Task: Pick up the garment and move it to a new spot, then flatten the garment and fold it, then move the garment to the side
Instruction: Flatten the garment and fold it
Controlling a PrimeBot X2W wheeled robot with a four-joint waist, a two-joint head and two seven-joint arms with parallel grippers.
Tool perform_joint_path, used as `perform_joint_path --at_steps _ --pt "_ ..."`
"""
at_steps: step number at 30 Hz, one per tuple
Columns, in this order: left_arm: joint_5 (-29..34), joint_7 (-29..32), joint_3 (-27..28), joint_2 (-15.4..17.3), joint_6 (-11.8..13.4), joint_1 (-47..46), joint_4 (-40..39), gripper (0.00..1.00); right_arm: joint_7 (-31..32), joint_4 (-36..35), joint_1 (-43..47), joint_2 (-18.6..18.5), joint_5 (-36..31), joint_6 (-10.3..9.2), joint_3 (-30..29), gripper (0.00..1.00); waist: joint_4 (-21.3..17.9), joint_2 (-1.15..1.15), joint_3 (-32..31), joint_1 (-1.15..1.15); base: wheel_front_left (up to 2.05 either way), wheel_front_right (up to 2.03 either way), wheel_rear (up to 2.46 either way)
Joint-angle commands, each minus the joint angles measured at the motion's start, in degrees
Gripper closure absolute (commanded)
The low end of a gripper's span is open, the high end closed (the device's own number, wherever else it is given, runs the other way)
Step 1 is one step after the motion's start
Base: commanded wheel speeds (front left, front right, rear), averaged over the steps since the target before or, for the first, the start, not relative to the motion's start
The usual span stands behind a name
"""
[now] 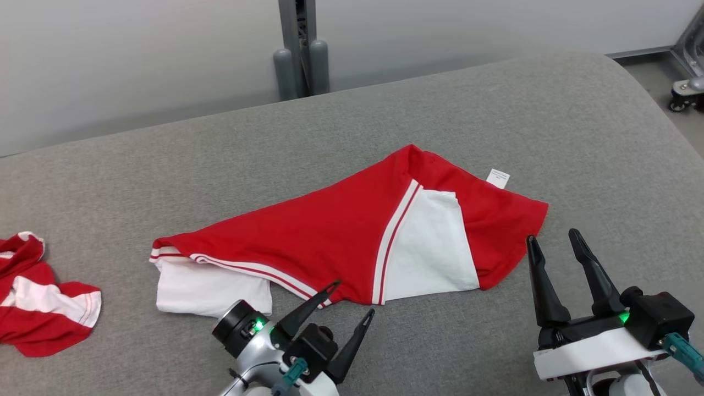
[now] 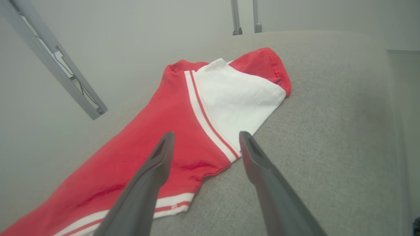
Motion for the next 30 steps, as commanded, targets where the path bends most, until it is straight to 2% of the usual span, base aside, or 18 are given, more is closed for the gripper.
perform_joint_path --at_steps 1,12,19,20,21,22,23,30 --pt "0.84 -0.06 -1.80 0.12 -0.51 -2.13 2.74 0.00 -0.33 -0.20 -0.62 -0.31 0.30 0.01 -0.37 0.00 -1.78 0.00 1.05 0.00 0.00 0.00 0.00" --pt "1.90 -0.07 -9.20 -0.77 -0.63 -11.35 13.86 0.00 -0.34 -0.77 -2.03 -0.29 1.44 0.01 -0.31 0.00 -6.58 0.00 4.37 0.00 0.00 0.00 0.00" --pt "3.27 0.05 -12.07 -1.05 2.56 -17.44 24.60 0.00 -0.34 -0.95 -2.90 -0.29 2.09 0.01 -0.21 0.00 -8.81 0.00 6.29 0.00 0.00 0.00 0.00" --pt "3.14 0.28 -12.57 -1.00 2.76 -18.01 26.01 0.03 -0.33 -0.97 -3.01 -0.30 2.12 0.01 -0.14 0.00 -9.09 0.00 6.52 0.00 0.00 0.00 0.00" --pt "2.70 0.58 -12.94 -0.99 2.94 -18.48 27.31 0.47 -0.33 -0.96 -3.06 -0.30 2.11 0.01 -0.06 0.00 -9.34 0.00 6.69 0.00 0.00 0.00 0.00" --pt "2.31 0.59 -13.34 -0.93 2.99 -18.88 28.06 0.77 -0.33 -0.96 -3.02 -0.30 2.14 0.01 -0.03 0.00 -9.54 0.00 6.79 0.00 0.00 0.00 0.00" --pt "1.71 0.56 -13.68 -0.82 3.09 -19.21 28.63 1.00 -0.33 -0.96 -2.96 -0.30 2.17 0.01 0.00 0.00 -9.73 0.00 6.88 0.00 0.00 0.00 0.00" --pt "-3.41 0.08 -15.64 -1.06 4.25 -20.82 26.12 1.00 -0.34 -0.92 -2.46 -0.30 1.86 0.01 -0.44 0.00 -9.94 0.00 6.43 0.00 0.00 0.00 0.00"
